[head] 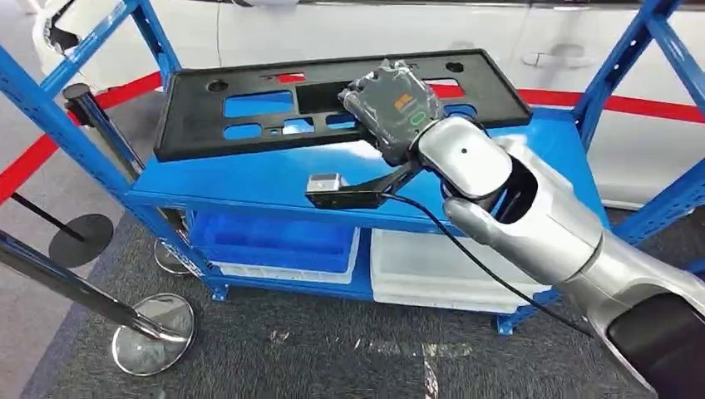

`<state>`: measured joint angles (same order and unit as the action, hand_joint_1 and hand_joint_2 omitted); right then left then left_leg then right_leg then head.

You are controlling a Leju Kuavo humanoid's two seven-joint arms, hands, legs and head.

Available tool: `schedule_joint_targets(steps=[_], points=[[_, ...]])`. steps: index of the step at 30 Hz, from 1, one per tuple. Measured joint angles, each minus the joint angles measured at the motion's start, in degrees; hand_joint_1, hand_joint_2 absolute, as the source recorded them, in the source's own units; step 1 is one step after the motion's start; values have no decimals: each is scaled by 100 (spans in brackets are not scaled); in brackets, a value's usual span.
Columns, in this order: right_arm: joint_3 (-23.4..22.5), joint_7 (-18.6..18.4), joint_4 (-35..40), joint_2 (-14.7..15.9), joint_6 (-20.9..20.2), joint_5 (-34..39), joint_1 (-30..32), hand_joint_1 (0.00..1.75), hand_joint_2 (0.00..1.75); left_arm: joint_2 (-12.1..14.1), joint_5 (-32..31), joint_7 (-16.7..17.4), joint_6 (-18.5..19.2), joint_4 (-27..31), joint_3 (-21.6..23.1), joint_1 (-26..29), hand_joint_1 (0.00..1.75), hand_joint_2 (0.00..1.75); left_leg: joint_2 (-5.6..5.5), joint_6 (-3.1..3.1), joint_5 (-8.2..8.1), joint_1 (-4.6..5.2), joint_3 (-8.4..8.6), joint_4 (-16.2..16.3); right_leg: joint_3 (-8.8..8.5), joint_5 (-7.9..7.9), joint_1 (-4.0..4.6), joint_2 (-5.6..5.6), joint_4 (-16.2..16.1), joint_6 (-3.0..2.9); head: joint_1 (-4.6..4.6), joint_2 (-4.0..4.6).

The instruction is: Take the parts from the cabinet and place them on the table.

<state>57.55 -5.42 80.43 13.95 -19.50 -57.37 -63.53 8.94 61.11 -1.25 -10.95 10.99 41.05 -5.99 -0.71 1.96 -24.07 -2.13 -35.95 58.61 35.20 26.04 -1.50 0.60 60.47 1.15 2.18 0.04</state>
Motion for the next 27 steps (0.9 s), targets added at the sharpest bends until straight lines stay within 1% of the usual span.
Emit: schedule_joint_targets(steps=[1,2,3,4,5,6,7,8,9,10,11,12,13,15,16,17,18,19,20,21,22,23,24,25,26,27], points=[[0,-2,0,2,0,0,-3,161,175,0,-2,0,2,0,0,7,0,175,-18,18,-17,-19,-12,21,32,-47,-24,-6,-55,-79,4,0],[0,0,0,-2,2,0,-4,161,175,0,-2,0,9,0,0,9,0,175,14,24,-195,-19,-105,155,40,-87,-20,-12,-64,-141,18,0],[0,0,2,-4,7,0,-10,161,175,-2,-4,0,15,0,0,8,0,175,40,19,-461,-14,-204,454,67,-119,-9,-11,-75,-189,20,0],[0,7,2,-4,7,0,-9,161,175,-2,-4,0,18,0,0,0,0,175,39,17,-753,-5,-356,907,102,-145,12,-13,-75,-214,44,0],[2,11,2,-4,9,0,-1,161,175,4,-4,0,20,0,0,-3,0,175,39,13,-988,10,-509,1369,140,-174,39,-15,-73,-240,46,0],[9,13,-4,-2,9,0,5,161,175,7,-11,0,28,0,0,-4,0,175,39,-1,-1118,26,-612,1714,183,-204,67,-16,-71,-256,46,0],[15,13,-11,-2,11,0,11,161,175,7,-13,2,37,0,0,-3,0,175,39,-28,-1095,45,-595,1786,221,-236,95,-16,-68,-269,48,0],[24,13,-15,-2,24,0,15,161,175,7,-13,4,44,0,0,0,0,175,39,-74,-960,72,-433,1588,258,-269,122,-14,-67,-276,48,0],[26,15,-15,-2,33,-4,15,161,175,7,-18,7,53,0,0,-1,0,175,39,-132,-777,105,-173,1193,288,-298,147,-13,-66,-284,46,0],[26,15,-15,-2,54,-11,13,161,175,9,-28,7,55,0,0,-7,0,175,38,-208,-587,147,178,652,307,-328,175,-12,-66,-284,48,0],[26,13,-13,-2,72,-20,9,161,175,20,-28,4,57,-2,0,-19,0,175,39,-317,-582,206,484,127,319,-359,174,-18,-67,-285,44,0],[26,13,-13,0,85,-24,-6,161,175,66,-31,11,61,-2,2,-21,0,175,60,-333,-583,221,578,28,344,-393,218,-25,-72,-246,22,0],[26,13,-15,2,87,-24,3,161,175,50,-31,9,72,-2,2,-30,0,175,52,-308,-499,249,537,34,330,-422,166,-44,-91,-222,35,0],[26,20,-15,2,111,-24,2,161,175,59,-33,11,70,-2,2,-36,0,175,47,-331,-460,283,487,-7,337,-506,141,-49,-127,-155,55,0],[26,24,-17,2,109,-24,5,161,175,59,-33,13,70,-2,2,-30,0,175,59,-367,-356,234,478,-117,348,-528,161,-45,-146,-114,44,0],[26,22,-20,9,111,-26,1,161,175,59,-33,24,70,-2,2,-29,0,175,97,-372,-278,209,499,-156,385,-396,143,-35,-73,-88,42,0],[26,22,-22,11,109,-26,-14,161,175,59,-33,31,70,-2,2,-28,0,175,103,-424,-229,209,432,-167,470,-92,143,-40,146,-66,37,0],[26,20,-22,11,109,-26,-15,161,175,61,-35,33,70,-2,2,-30,0,175,107,-446,-174,205,367,-160,581,227,128,-37,498,-43,39,0],[26,20,-24,13,107,-26,-7,161,175,59,-35,33,72,-2,2,-31,0,175,109,-440,-122,205,279,-154,728,561,107,-39,1014,-12,35,0],[26,20,-28,13,107,-26,7,161,175,57,-35,33,72,-2,2,-29,0,175,109,-436,-67,205,195,-146,831,753,88,-40,1436,17,40,0],[28,22,-33,13,107,-26,17,161,175,57,-35,33,74,-2,2,-27,0,175,111,-422,-13,198,110,-128,852,762,73,-41,1682,36,39,0],[28,22,-37,13,107,-26,21,161,175,57,-37,35,77,-2,2,-29,0,175,112,-403,32,187,24,-104,753,605,52,-42,1669,60,42,0],[28,22,-37,13,107,-26,20,161,175,57,-35,35,77,-2,2,-31,0,175,112,-378,64,172,-54,-74,551,388,28,-43,1450,85,39,0],[28,24,-37,13,107,-26,19,161,175,57,-37,42,79,-2,2,-31,0,175,111,-351,89,147,-130,-20,243,178,4,-43,1043,110,44,0],[28,22,-37,13,107,-26,16,161,175,59,-39,50,77,-2,2,-30,0,175,106,-328,103,124,-195,43,-104,80,-19,-45,559,136,39,0],[28,20,-37,13,109,-26,11,161,175,85,-42,52,70,-4,2,-28,0,175,97,-289,116,140,-277,101,-346,333,-3,-32,153,164,31,0]])
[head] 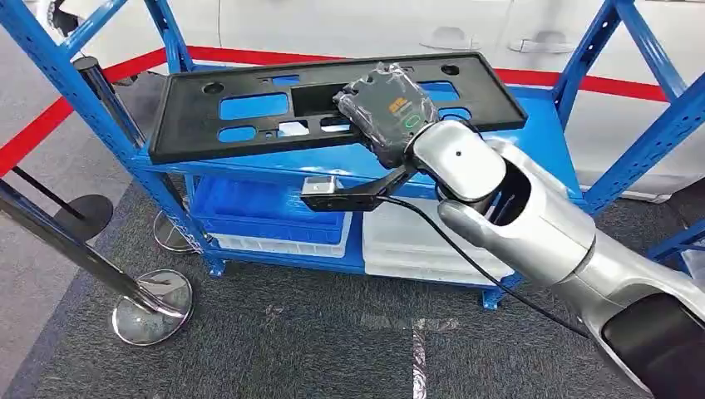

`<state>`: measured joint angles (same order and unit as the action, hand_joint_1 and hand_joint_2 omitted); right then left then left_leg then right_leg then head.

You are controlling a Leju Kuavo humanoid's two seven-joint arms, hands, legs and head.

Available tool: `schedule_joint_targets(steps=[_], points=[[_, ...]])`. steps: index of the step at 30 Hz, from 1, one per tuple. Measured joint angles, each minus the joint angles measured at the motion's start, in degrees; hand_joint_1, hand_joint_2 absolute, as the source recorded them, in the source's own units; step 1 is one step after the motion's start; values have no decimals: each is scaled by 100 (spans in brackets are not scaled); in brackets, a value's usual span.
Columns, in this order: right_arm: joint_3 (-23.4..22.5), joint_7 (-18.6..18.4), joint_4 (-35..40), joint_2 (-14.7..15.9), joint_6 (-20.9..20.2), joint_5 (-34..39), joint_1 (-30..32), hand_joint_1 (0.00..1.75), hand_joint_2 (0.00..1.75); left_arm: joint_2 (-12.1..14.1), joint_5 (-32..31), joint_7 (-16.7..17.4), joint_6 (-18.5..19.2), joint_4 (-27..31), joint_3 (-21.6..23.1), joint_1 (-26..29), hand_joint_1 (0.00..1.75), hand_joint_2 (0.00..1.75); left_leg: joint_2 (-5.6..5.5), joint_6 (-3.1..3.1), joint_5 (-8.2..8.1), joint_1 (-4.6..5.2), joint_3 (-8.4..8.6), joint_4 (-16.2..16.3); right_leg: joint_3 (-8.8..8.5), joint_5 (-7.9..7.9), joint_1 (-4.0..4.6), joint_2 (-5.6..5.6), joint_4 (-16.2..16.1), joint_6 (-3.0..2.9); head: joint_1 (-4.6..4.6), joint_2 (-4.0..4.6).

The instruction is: Take the parts from the cabinet and place them on the table.

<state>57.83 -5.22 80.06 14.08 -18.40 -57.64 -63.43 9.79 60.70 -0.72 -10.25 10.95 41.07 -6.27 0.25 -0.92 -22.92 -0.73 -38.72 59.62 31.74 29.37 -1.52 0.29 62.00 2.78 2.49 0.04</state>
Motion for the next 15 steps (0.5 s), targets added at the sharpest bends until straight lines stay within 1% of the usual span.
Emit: schedule_joint_targets(steps=[1,2,3,4,5,6,7,8,9,10,11,12,13,14,15], points=[[0,2,7,-7,0,2,1,161,175,-4,-4,7,0,0,0,-3,0,175,-11,45,31,1,-32,43,-53,21,65,27,-156,-104,9,-2],[0,2,4,-4,-2,0,2,161,175,2,-4,4,0,0,0,2,0,175,-19,91,81,8,-32,29,-9,-7,43,24,-165,-147,4,0],[0,-9,-4,2,-4,0,3,161,175,2,-4,4,2,0,0,6,0,175,-36,118,147,3,-50,-11,25,-42,65,23,-137,-193,8,-2],[0,-9,-9,2,-6,0,8,161,175,7,-4,7,0,-2,0,19,0,175,-39,163,199,-1,-74,-26,70,-92,62,20,-158,-258,6,0],[2,-9,-13,0,-9,0,7,161,175,7,-4,7,0,-7,0,32,0,175,-54,197,162,-30,-127,5,117,-169,24,12,-194,-332,6,0],[4,-7,-13,-4,-9,0,13,161,175,2,-7,11,4,-7,0,39,0,175,-45,223,-110,-29,-240,159,185,-233,28,4,-201,-371,23,0],[4,-7,-13,-4,-9,2,15,161,175,-2,-7,9,6,-7,0,38,0,175,-47,243,-477,-30,-337,487,248,-295,31,1,-208,-404,68,0],[7,-9,-13,-4,-9,2,15,161,175,0,-9,9,6,-7,0,30,0,175,-42,259,-805,-34,-441,919,316,-346,46,1,-207,-420,79,0],[7,-9,-15,-4,-9,0,18,161,175,2,-11,9,4,-7,0,26,0,175,-43,264,-1028,-32,-525,1349,382,-399,63,-1,-202,-426,76,0],[9,-7,-15,-4,-9,2,27,161,175,2,-11,9,4,-7,0,26,0,175,-44,261,-1079,-29,-557,1650,449,-450,77,-1,-195,-428,81,0],[11,-7,-15,-4,-9,2,38,161,175,2,-11,9,4,-7,0,27,0,175,-44,248,-980,-29,-499,1744,521,-498,87,-1,-189,-428,78,0],[13,-7,-17,-4,-9,0,49,161,175,2,-11,9,4,-7,0,26,0,175,-44,227,-786,-28,-325,1606,591,-547,94,-1,-179,-426,78,0],[15,-7,-17,-4,-9,2,53,161,175,2,-11,9,4,-7,0,23,0,175,-44,196,-585,-21,-37,1258,653,-592,100,0,-171,-417,76,0],[15,-7,-17,-4,-9,2,50,161,175,2,-11,9,4,-7,0,16,0,175,-46,152,-480,-8,331,774,703,-636,106,3,-163,-404,80,0],[15,-7,-17,-4,-7,0,47,161,175,11,-13,9,4,-7,0,-2,0,175,-57,96,-643,15,663,263,721,-677,97,-2,-158,-387,81,0]])
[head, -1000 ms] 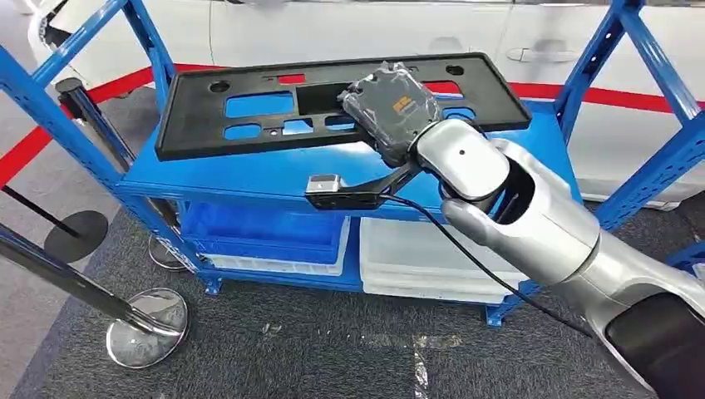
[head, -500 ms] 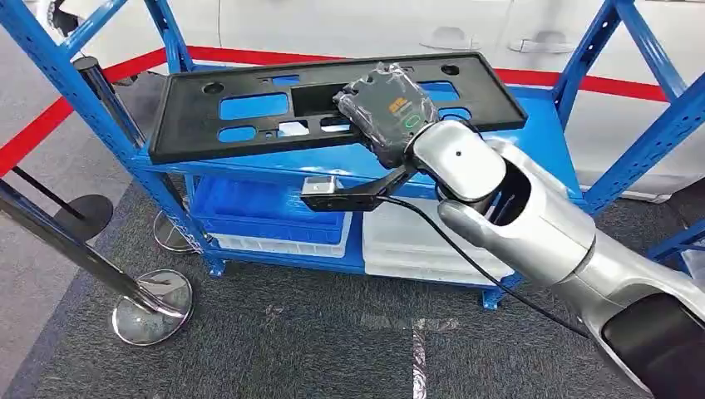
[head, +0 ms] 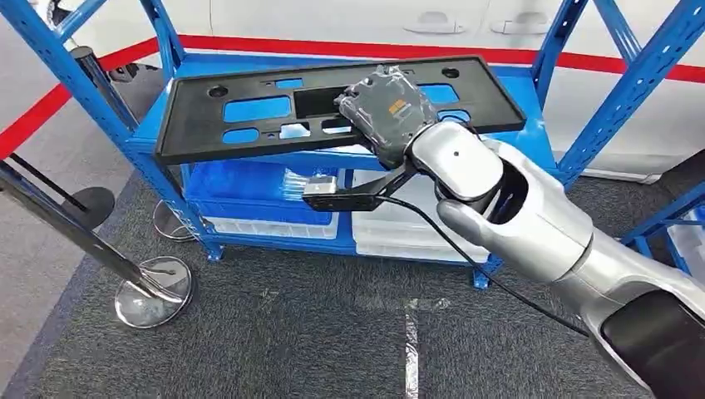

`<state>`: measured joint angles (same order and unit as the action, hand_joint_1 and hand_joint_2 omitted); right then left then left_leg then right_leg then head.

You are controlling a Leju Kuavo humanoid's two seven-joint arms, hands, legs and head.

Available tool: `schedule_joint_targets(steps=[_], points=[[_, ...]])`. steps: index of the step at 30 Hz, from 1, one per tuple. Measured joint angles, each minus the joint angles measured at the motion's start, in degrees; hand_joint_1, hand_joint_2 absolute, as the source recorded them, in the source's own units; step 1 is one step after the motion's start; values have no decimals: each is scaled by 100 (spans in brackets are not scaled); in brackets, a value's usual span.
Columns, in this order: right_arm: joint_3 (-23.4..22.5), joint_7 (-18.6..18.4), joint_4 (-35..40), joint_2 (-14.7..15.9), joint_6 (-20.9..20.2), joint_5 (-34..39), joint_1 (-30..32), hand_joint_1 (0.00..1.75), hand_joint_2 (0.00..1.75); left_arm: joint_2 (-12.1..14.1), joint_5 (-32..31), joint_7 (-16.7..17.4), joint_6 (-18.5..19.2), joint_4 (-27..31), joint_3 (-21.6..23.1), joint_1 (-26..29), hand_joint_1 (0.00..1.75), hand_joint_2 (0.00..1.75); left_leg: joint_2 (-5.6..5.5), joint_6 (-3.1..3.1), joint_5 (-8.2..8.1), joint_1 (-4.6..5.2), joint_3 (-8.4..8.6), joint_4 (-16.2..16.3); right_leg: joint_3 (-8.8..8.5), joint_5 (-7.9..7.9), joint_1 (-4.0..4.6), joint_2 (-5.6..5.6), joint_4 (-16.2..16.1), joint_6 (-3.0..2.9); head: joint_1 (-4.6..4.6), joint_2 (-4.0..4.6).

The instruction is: Take the parts from the cabinet and place them on the table.

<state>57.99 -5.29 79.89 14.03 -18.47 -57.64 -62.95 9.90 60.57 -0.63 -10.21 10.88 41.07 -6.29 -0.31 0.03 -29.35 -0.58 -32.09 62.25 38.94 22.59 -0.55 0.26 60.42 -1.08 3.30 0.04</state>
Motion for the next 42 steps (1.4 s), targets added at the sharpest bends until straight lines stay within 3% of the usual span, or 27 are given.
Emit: schedule_joint_targets(steps=[1,4,5,6,7,9,10,11,12,14,15,16,17,20,21,23,25,26,28,30,32,35,36,38,40,41,42], points=[[0,-2,0,4,2,0,-7,161,175,5,0,0,-2,0,0,-3,0,175,-1,-16,-113,38,245,-363,23,-36,30,2,-4,35,-4,0],[0,-2,-4,2,4,0,-9,161,175,7,0,-7,-4,0,0,-11,0,175,-8,-62,20,77,161,-359,1,-205,-6,-7,-101,142,11,0],[0,0,-9,4,-2,0,1,161,175,3,2,-4,-4,0,0,-8,0,175,7,-120,124,18,157,-436,42,-200,29,-7,-118,185,-4,0],[0,0,-11,9,-2,2,0,161,175,-2,2,-4,-2,0,0,-15,0,175,41,-140,209,12,85,-458,93,-13,-7,-6,-26,203,0,0],[0,0,-11,11,-4,2,-7,161,175,-2,2,-4,-2,0,2,-9,0,175,51,-210,263,9,8,-463,180,308,-3,-9,208,221,-22,0],[0,0,-13,13,-13,2,-2,161,175,-4,2,-4,2,0,0,-10,0,175,63,-232,380,12,-155,-452,412,950,-4,-6,1074,257,-33,0],[0,0,-15,13,-24,0,2,161,175,-4,0,-4,2,0,2,-10,0,175,65,-230,441,14,-248,-439,491,1076,-3,-7,1474,276,-37,0],[2,0,-17,15,-33,2,6,161,175,-6,-2,-4,4,0,2,-9,0,175,66,-222,502,14,-354,-418,470,990,-5,-7,1681,290,-35,0],[7,0,-18,13,-39,2,6,161,175,-8,-13,4,2,0,0,-9,0,175,66,-217,553,14,-444,-390,347,795,-10,-8,1640,295,-37,0],[31,0,-17,13,-63,2,1,161,175,-13,-37,15,2,0,2,-7,0,175,62,-184,639,8,-626,-312,-169,398,-19,-9,1064,281,-37,0],[35,2,-17,13,-74,4,0,161,175,-13,-40,31,2,0,2,-7,0,175,55,-159,674,7,-695,-264,-535,413,-21,-9,587,262,-37,0],[35,2,-17,13,-79,7,-9,161,175,-13,-42,42,2,0,0,-4,0,175,42,-122,712,29,-759,-246,-781,702,14,-4,165,251,-39,0],[35,2,-2,-4,-83,15,-15,161,175,-13,-42,50,2,0,2,-5,0,175,37,-96,755,31,-778,-228,-873,751,28,9,-56,194,-5,0],[39,-2,-11,9,-101,31,-58,161,175,-6,-42,61,-4,0,2,9,0,175,27,0,975,11,-813,-343,-744,584,60,10,-74,97,-18,0],[46,-2,-15,7,-107,37,-52,161,175,11,-42,66,-7,-7,2,32,0,175,-60,40,956,-14,-855,-278,-672,473,-10,-5,-168,24,-35,0],[50,0,-20,-9,-116,48,-52,161,175,-15,-42,74,-4,-4,2,47,0,175,-65,107,282,8,-1071,193,-566,339,-10,-11,-180,-58,40,0],[52,-2,-18,-13,-120,50,-62,161,175,-6,-44,79,-4,-7,2,33,0,175,-26,139,-290,-8,-1187,956,-405,223,12,-15,-156,-57,48,0],[52,-2,-22,-13,-127,50,-60,161,175,-6,-50,79,-4,-7,2,31,0,175,-17,144,-364,-8,-1197,1286,-305,160,12,-14,-136,-58,61,0],[52,0,-31,-13,-125,50,-56,161,175,-6,-57,79,-4,-7,2,30,0,175,-12,142,-28,-13,-994,1347,-97,39,7,-15,-92,-40,61,0],[55,-2,-35,-13,-125,50,-58,161,175,-6,-59,79,-2,-7,4,15,0,175,-11,126,310,-19,-352,601,79,-78,-1,-13,-53,1,63,0],[55,-2,-39,-7,-122,52,-75,161,175,-2,-61,77,7,-7,4,-20,0,175,-33,73,-164,31,262,-419,148,-165,17,-26,-42,69,50,0],[55,-2,-44,-9,-114,52,-100,161,175,3,-77,52,15,-7,15,-18,0,175,-49,-29,-12,65,159,-337,118,-347,2,-24,-134,151,57,0],[57,-2,-55,-7,-116,52,-96,161,175,0,-79,44,24,-7,33,-20,0,175,-19,-104,72,-8,118,-410,168,-340,29,-10,-144,191,22,0],[57,-2,-70,2,-120,52,-102,161,175,0,-92,44,31,-7,46,-19,0,175,12,-201,204,11,1,-417,302,236,8,-5,249,214,-18,0],[57,-2,-79,4,-120,57,-94,161,175,0,-94,44,31,-7,48,-13,0,175,26,-239,327,27,-151,-407,504,861,8,-4,1112,228,-15,0],[57,-2,-85,11,-118,57,-88,161,175,0,-94,44,31,-7,50,-15,0,175,30,-246,384,35,-227,-401,564,985,7,-5,1474,236,-20,0],[61,-2,-90,11,-118,57,-80,161,175,0,-96,44,31,-7,55,-15,0,175,30,-245,433,41,-311,-387,551,911,6,-7,1679,234,-15,0]])
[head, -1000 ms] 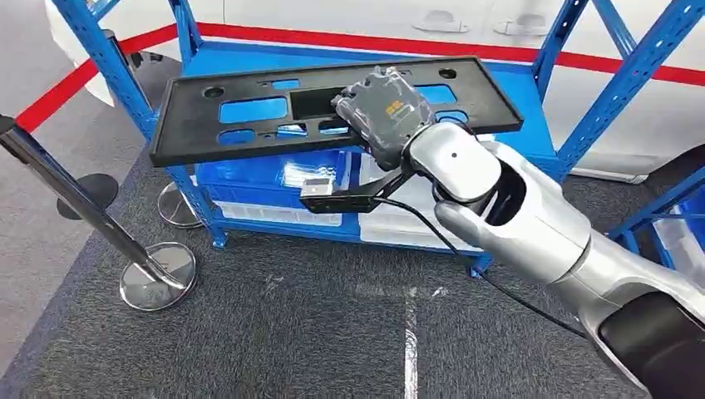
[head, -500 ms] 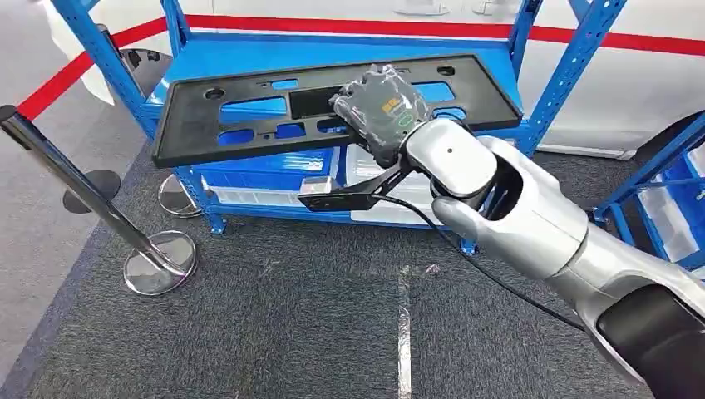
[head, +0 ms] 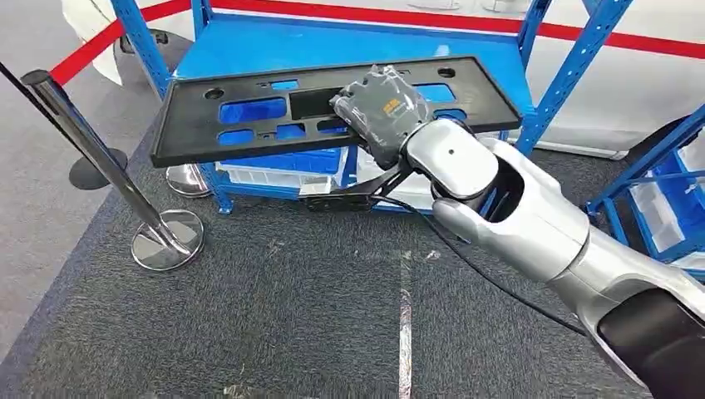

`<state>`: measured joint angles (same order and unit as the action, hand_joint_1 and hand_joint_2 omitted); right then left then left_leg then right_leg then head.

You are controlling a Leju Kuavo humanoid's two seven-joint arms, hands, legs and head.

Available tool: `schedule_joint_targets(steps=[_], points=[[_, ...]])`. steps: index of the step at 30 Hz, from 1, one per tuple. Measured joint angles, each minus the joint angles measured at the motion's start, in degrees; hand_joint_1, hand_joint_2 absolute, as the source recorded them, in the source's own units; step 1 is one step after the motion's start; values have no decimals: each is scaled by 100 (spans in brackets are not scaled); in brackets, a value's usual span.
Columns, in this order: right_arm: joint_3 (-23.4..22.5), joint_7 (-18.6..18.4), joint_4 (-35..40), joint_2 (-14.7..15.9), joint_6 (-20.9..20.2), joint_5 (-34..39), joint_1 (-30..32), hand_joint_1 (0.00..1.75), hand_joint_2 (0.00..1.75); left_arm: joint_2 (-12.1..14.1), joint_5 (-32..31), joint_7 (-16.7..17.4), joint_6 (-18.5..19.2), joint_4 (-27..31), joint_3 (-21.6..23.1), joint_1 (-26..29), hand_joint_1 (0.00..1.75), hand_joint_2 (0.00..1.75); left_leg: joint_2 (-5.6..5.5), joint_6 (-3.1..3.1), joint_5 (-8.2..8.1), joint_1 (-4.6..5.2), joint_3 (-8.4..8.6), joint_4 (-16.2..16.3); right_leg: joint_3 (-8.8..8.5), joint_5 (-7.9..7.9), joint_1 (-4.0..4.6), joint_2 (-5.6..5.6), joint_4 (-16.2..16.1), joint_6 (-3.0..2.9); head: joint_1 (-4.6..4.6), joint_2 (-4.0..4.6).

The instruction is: Take the parts from the cabinet and place them on the table.

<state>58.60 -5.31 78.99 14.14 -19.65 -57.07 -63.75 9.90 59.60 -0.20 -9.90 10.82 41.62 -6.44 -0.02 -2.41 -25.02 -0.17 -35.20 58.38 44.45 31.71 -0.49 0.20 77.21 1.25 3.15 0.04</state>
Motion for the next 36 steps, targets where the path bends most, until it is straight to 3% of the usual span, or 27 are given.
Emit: schedule_joint_targets(steps=[1,3,4,5,6,8,9,10,11,13,14,15,16,18,19,20,21,24,25,26,28,29,30,32,34,35,36], points=[[17,0,-6,0,2,2,7,161,175,0,0,2,0,0,11,2,0,175,-1,4,46,6,-74,15,-134,-206,1,1,-47,-14,-4,0],[42,-2,-20,4,4,2,11,161,175,0,0,4,0,0,33,4,0,175,-11,19,132,26,-196,32,-670,-573,40,6,-711,-94,-7,0],[42,-2,-20,4,7,2,9,161,175,-2,0,9,0,0,37,6,0,175,-15,30,168,25,-226,35,-1015,-573,69,10,-1203,-175,0,0],[42,-2,-15,0,11,2,2,161,175,-22,0,11,11,2,42,1,0,175,-11,65,197,53,-274,41,-1302,-431,110,-11,-1676,-253,9,0],[41,-7,-15,2,15,2,-2,161,175,-20,-2,20,11,0,48,12,0,175,-10,102,277,14,-286,29,-1396,-350,105,-27,-1923,-238,5,0],[50,-15,-31,2,11,2,4,161,175,-20,0,39,11,0,77,16,0,175,-6,178,402,-36,-335,-62,-1327,-452,150,-12,-1945,-250,-22,0],[55,-15,-39,4,9,2,29,161,175,-4,0,53,2,-4,76,37,0,175,-22,212,435,18,-343,-99,-1334,-561,92,-27,-2061,-282,-22,0],[72,-15,-44,4,9,2,35,161,175,-20,0,50,9,-4,79,39,0,175,-22,244,292,-13,-390,-63,-1334,-638,57,-50,-2137,-264,-37,0],[83,-15,-41,4,11,0,31,161,175,-26,-2,52,7,-4,79,41,0,175,-20,276,-18,-16,-471,183,-1284,-686,38,-62,-2150,-310,-11,0],[89,-17,-42,4,13,-22,37,161,175,-26,-15,61,11,-4,81,39,0,175,-17,352,-576,-72,-703,1007,-1184,-765,17,-70,-2142,-301,15,0],[92,-24,-44,4,18,-46,46,161,175,-24,-24,68,20,-4,81,40,0,175,-16,394,-725,-96,-793,1404,-1119,-797,0,-73,-2116,-286,20,0],[92,-39,-44,4,22,-63,57,161,175,-24,-37,68,28,-4,81,41,0,175,-15,431,-680,-121,-801,1619,-1044,-825,-25,-75,-2072,-261,24,0],[94,-46,-44,4,26,-72,71,161,175,-24,-48,72,33,-4,81,43,0,175,-14,471,-544,-145,-711,1568,-980,-842,-54,-76,-2030,-237,20,0],[105,-50,-44,4,26,-83,86,161,175,-24,-48,79,33,-4,83,37,0,175,-11,577,-139,-213,-166,801,-808,-866,-136,-74,-1884,-186,22,0],[107,-50,-41,4,28,-98,84,161,175,-26,-48,85,33,-4,83,22,0,175,-21,658,-182,-248,82,318,-725,-865,-156,-73,-1791,-138,24,0],[107,-52,-41,7,31,-109,84,161,175,-53,-48,85,39,-4,83,-3,0,175,-56,665,-325,-179,244,181,-631,-886,-130,-57,-1762,-70,74,0],[109,-55,-41,7,33,-116,88,161,175,-24,-46,85,39,-4,83,1,0,175,-74,558,-290,-179,166,166,-608,-926,-114,-53,-1736,-28,48,0],[138,-50,-46,11,31,-127,102,161,175,-42,-42,103,39,-4,85,18,0,175,-65,437,-213,-178,57,217,-557,-1047,-113,-31,-1756,77,48,0],[149,-48,-55,24,30,-133,105,161,175,-42,-42,105,42,-4,87,9,0,175,-38,353,-168,-192,16,185,-503,-939,-143,-11,-1687,97,50,0],[149,-44,-61,28,28,-133,107,161,175,-42,-42,111,42,-4,87,8,0,175,-34,273,-109,-171,-40,183,-426,-643,-116,-32,-1476,99,22,0],[151,-37,-57,28,28,-140,106,161,175,-42,-46,120,39,-4,87,6,0,175,-24,160,-11,-135,-149,187,-218,13,-89,-27,-650,85,-2,0],[153,-35,-59,28,24,-140,114,161,175,-42,-48,120,33,-4,87,4,0,175,-22,128,43,-105,-210,183,-143,221,-69,-26,-235,72,0,0],[160,-37,-63,33,17,-146,125,161,175,-42,-50,125,31,-4,87,5,0,175,-24,116,92,-76,-268,186,-140,258,-53,-25,11,52,-2,0],[168,-44,-72,39,11,-153,149,161,175,-44,-52,136,28,-4,87,9,0,175,-34,99,195,-19,-390,187,-404,-43,-3,-24,-123,-40,0,0],[168,-44,-72,39,13,-155,137,161,175,-42,-55,138,24,-4,87,6,0,175,-46,97,316,36,-510,181,-1045,-354,100,-12,-975,-228,0,0],[168,-44,-72,39,18,-155,117,161,175,-61,-55,138,24,-2,87,4,0,175,-43,108,365,34,-545,178,-1366,-173,162,-6,-1472,-347,13,0],[168,-42,-68,37,22,-157,110,161,175,-52,-57,136,24,-2,87,1,0,175,-37,128,428,39,-563,154,-1535,-89,157,-31,-1849,-331,15,0]])
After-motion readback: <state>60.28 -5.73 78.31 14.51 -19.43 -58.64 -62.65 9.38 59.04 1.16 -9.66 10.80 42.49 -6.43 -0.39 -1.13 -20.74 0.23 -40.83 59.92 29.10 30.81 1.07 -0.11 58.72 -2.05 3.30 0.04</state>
